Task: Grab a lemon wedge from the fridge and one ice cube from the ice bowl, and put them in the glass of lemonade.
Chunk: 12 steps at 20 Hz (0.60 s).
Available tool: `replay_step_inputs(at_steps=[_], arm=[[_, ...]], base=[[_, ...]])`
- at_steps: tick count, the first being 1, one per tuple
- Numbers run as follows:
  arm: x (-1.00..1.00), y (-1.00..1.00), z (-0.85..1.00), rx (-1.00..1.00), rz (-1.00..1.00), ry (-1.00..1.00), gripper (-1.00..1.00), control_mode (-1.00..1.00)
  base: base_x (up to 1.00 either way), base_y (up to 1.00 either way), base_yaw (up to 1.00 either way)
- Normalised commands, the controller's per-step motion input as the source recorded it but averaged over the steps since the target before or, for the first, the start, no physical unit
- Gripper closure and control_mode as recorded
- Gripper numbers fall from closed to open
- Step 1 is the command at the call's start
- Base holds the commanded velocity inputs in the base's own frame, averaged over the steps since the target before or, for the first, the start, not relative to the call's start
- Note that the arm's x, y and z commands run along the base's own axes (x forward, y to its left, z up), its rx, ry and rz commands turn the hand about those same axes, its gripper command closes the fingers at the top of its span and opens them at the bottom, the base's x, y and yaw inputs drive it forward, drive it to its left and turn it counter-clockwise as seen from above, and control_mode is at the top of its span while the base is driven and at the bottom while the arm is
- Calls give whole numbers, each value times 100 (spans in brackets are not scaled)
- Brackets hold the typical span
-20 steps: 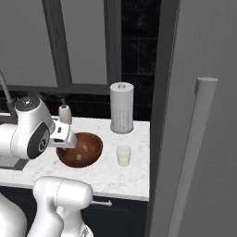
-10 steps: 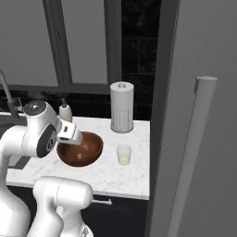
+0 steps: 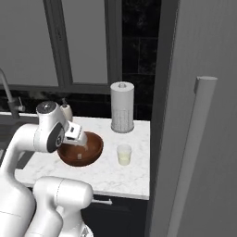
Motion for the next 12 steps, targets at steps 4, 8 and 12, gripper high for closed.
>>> replay_step_inputs(at_steps=[4, 8, 12], arm=[[17, 2, -29, 0, 0, 15, -100, -100], [27, 0, -33, -1, 0, 9, -100, -100], [39, 1, -40, -1, 0, 9, -100, -100]], base=[[0, 0, 0], [0, 0, 0], [0, 0, 0]])
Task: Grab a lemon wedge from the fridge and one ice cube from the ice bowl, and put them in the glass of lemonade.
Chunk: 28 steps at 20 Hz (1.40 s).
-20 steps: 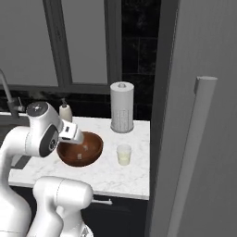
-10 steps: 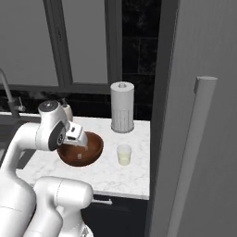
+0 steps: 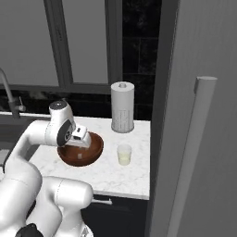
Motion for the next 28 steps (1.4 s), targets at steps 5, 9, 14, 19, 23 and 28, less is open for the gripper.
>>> replay_step_inputs(at_steps=[5, 9, 14, 19, 23, 28], arm=[[42, 4, -37, -1, 0, 7, -100, -100], [38, 1, -30, 0, 0, 6, -100, -100], [35, 0, -28, 0, 0, 6, -100, -100], [35, 0, -27, 0, 0, 4, -100, -100], [37, 1, -24, 0, 0, 1, -100, -100], [29, 0, -18, 0, 0, 0, -100, -100]], base=[[0, 0, 0], [0, 0, 0], [0, 0, 0], [0, 0, 0], [0, 0, 0], [0, 0, 0]])
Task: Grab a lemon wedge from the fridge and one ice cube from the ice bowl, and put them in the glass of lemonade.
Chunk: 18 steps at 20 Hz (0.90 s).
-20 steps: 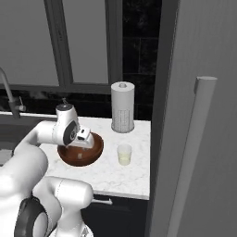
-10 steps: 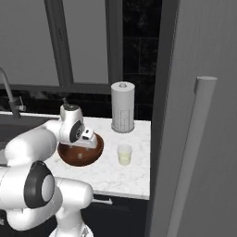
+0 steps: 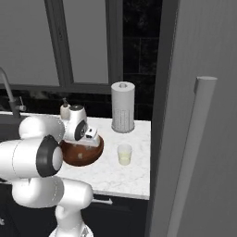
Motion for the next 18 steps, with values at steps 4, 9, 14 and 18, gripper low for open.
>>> replay_step_inputs(at_steps=[4, 9, 14, 18], arm=[[24, 0, -21, 0, 0, 0, -100, -100], [25, 0, -20, 0, 0, 0, -100, -100], [15, 1, -19, 0, 0, 0, -100, -100], [-2, 9, -5, -1, 0, 0, 100, -100]], base=[[0, 0, 0], [0, 0, 0], [0, 0, 0], [0, 0, 0]])
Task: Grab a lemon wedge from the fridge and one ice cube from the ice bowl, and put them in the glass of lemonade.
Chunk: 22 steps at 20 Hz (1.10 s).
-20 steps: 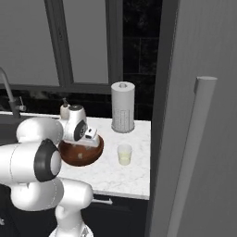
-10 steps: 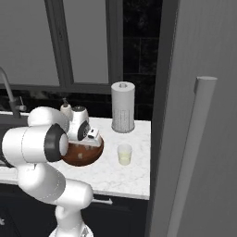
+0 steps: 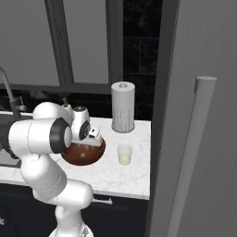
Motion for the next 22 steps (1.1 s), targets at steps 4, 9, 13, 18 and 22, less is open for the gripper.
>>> replay_step_inputs(at_steps=[4, 9, 13, 18, 22], arm=[[-24, 1, 0, 0, -2, 0, 100, -100], [-49, 0, 0, 0, -1, 0, 100, -100], [-31, 0, 0, 0, 0, 0, 100, -100], [-1, 0, 34, 0, -1, 0, 100, -100], [0, -6, 82, 0, -3, 0, 100, -100]], base=[[0, 0, 0], [0, 0, 0], [0, 0, 0], [0, 0, 0], [0, 0, 0]])
